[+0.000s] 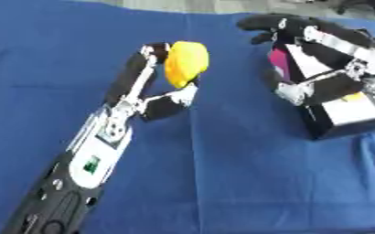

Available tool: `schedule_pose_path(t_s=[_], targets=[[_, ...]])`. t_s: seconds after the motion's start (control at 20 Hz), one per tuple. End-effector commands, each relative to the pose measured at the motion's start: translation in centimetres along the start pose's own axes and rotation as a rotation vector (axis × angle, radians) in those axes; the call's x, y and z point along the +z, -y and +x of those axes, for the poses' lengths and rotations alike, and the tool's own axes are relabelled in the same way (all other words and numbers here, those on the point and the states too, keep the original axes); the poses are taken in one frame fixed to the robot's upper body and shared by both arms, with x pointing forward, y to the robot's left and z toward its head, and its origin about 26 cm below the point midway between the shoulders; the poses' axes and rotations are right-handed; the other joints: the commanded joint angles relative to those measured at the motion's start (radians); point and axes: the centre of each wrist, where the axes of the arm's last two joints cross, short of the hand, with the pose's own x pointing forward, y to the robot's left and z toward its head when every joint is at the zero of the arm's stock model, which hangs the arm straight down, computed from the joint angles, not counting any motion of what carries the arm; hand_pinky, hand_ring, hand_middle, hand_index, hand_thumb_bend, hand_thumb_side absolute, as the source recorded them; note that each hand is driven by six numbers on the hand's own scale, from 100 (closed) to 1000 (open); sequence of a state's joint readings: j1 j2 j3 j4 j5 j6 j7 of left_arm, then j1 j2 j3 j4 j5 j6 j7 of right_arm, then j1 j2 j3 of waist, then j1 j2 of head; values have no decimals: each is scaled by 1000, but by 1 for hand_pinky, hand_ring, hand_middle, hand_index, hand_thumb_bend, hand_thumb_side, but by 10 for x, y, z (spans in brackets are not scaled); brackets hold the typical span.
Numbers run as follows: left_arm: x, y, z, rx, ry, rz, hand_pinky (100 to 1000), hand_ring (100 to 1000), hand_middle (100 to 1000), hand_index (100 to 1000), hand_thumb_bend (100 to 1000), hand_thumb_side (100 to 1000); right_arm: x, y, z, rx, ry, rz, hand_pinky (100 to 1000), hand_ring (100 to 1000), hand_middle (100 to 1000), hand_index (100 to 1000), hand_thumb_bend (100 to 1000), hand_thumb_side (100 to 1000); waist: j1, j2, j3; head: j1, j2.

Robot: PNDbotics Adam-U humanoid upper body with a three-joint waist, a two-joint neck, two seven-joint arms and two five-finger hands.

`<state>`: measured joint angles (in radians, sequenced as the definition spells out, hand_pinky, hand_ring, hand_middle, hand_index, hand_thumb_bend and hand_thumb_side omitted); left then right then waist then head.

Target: Pick up the objects with one hand, pass them to the other hand, and then place them into the box on the other side of the table.

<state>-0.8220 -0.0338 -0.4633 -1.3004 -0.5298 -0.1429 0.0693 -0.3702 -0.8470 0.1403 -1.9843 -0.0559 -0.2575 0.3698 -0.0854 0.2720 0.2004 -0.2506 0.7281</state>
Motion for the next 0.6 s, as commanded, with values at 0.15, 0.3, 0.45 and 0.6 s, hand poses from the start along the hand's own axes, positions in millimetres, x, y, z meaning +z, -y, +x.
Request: schedule_pose_path(t_s=[0.15,0.3,0.45,0.6], targets=[[-10,3,14,-2,67,-20,783,562,548,493,100,360,-4,9,7,79,26,5,907,1000,954,996,100,201,-12,4,5,-19,-1],[-12,6,17,-3,83,-33,783,563,548,493,100,352,-4,12,7,99,26,9,907,1000,953,1000,100,200,-12,9,12,-25,-2],[-14,7,19,-9,93,-41,783,563,548,492,100,345,-6,13,6,115,23,18,906,1000,957,1000,100,198,-12,12,19,-31,-2],[-15,8,20,-14,96,-39,781,563,547,492,100,342,-6,15,6,132,10,22,902,1000,948,1000,100,198,-13,15,28,-35,-2]])
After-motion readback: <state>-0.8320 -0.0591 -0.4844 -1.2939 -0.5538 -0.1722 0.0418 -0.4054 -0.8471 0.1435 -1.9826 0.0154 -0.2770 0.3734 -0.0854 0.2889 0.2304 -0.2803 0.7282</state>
